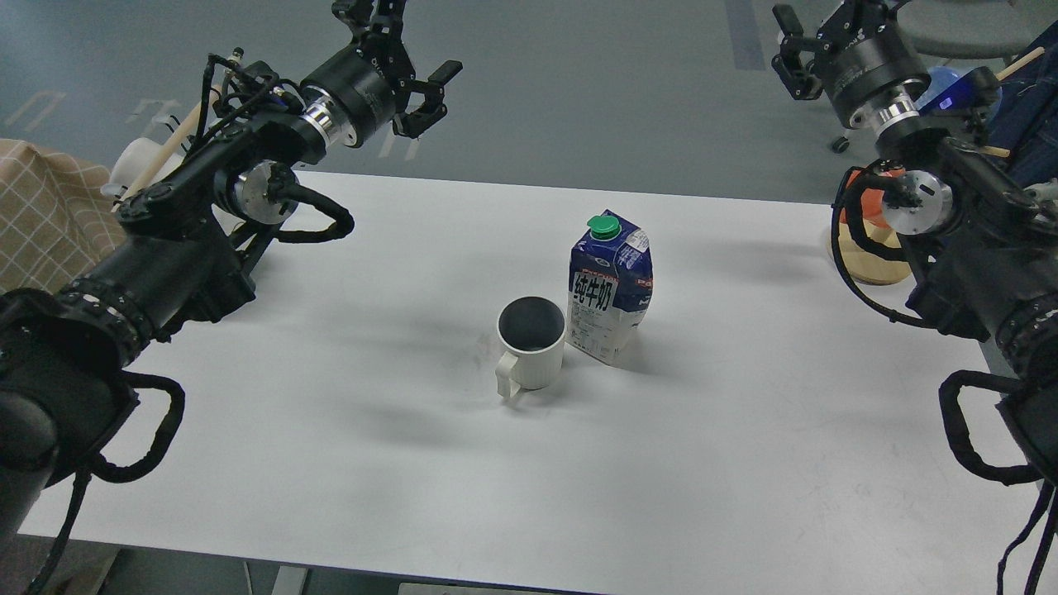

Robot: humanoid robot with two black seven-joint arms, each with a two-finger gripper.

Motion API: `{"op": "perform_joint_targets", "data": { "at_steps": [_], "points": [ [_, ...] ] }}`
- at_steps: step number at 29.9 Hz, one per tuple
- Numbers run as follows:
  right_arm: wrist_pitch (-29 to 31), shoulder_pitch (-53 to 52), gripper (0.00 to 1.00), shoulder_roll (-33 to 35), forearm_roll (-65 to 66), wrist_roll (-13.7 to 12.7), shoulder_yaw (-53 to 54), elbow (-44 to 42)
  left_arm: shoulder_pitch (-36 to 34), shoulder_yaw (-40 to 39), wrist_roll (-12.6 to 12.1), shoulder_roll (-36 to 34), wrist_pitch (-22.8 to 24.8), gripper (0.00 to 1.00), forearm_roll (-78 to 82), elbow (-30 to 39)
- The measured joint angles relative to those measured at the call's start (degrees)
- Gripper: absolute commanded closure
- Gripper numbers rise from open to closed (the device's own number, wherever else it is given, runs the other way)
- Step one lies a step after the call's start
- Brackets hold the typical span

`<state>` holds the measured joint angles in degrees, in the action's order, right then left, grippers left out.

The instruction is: Place cup and milk with both arms

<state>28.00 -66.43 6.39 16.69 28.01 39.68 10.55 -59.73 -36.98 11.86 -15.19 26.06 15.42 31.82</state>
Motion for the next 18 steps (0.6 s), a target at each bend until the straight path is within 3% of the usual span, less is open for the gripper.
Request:
{"op": "perform_joint_targets", "data": {
  "at_steps": [18],
  "points": [
    [0.0, -1.59, 0.0, 0.42, 0.31, 0.0, -0.39, -0.34, 0.05, -2.13, -0.59, -0.78, -0.2, 0.01, -0.01, -1.09]
  ]
}}
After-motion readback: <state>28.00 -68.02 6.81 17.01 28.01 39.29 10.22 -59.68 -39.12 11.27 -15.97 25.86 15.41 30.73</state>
